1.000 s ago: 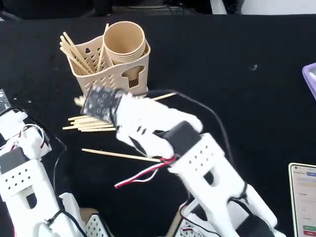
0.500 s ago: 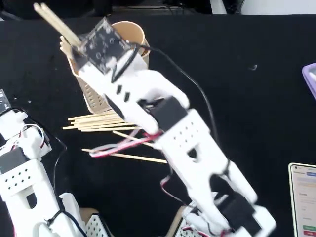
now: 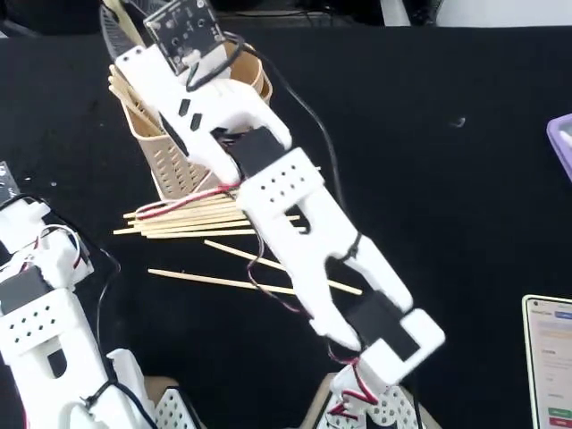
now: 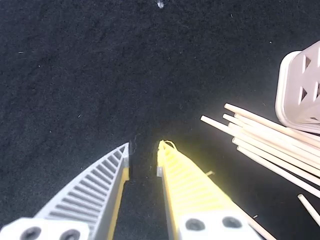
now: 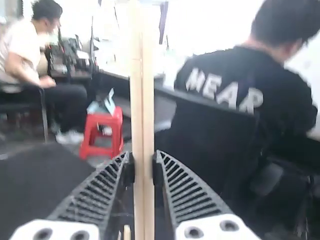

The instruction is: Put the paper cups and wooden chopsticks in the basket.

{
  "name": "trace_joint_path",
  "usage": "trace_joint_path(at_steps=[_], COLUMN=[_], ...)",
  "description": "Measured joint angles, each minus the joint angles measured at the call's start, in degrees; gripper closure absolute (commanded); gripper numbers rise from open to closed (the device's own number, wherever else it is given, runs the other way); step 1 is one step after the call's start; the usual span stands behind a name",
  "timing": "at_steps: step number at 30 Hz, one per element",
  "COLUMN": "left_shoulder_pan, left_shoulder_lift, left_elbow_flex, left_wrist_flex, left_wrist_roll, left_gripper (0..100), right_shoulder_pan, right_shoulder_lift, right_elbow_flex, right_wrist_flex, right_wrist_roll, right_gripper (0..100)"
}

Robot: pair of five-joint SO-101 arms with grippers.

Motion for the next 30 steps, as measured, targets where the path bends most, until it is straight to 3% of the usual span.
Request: trace_joint_path(at_steps=[3, 8, 20, 26, 30], left_shoulder_pan=[0.0, 0.0, 0.0, 0.6, 6.7], left_shoulder_lift=[0.0, 0.0, 0.0, 0.0, 0.0], left_elbow_flex=[0.0, 0.0, 0.0, 0.0, 0.0], left_wrist_flex=[0.0, 0.0, 0.0, 0.0, 4.0], left_wrist_roll=[0.0, 0.0, 0.0, -0.4, -1.3], left_gripper=[90, 90, 90, 84, 79], right_shoulder_pan=[-0.2, 0.1, -0.1, 0.5, 3.7], right_shoulder_lift=[1.3, 1.8, -5.4, -18.9, -29.0], right_elbow_flex=[0.0, 0.0, -5.5, -5.6, -5.7], right_wrist_flex=[0.7, 4.8, 21.4, 45.0, 63.3], right_wrist_roll=[0.0, 0.0, -0.2, -0.1, 0.0], right_gripper=[97.8, 85.5, 88.4, 88.2, 88.2])
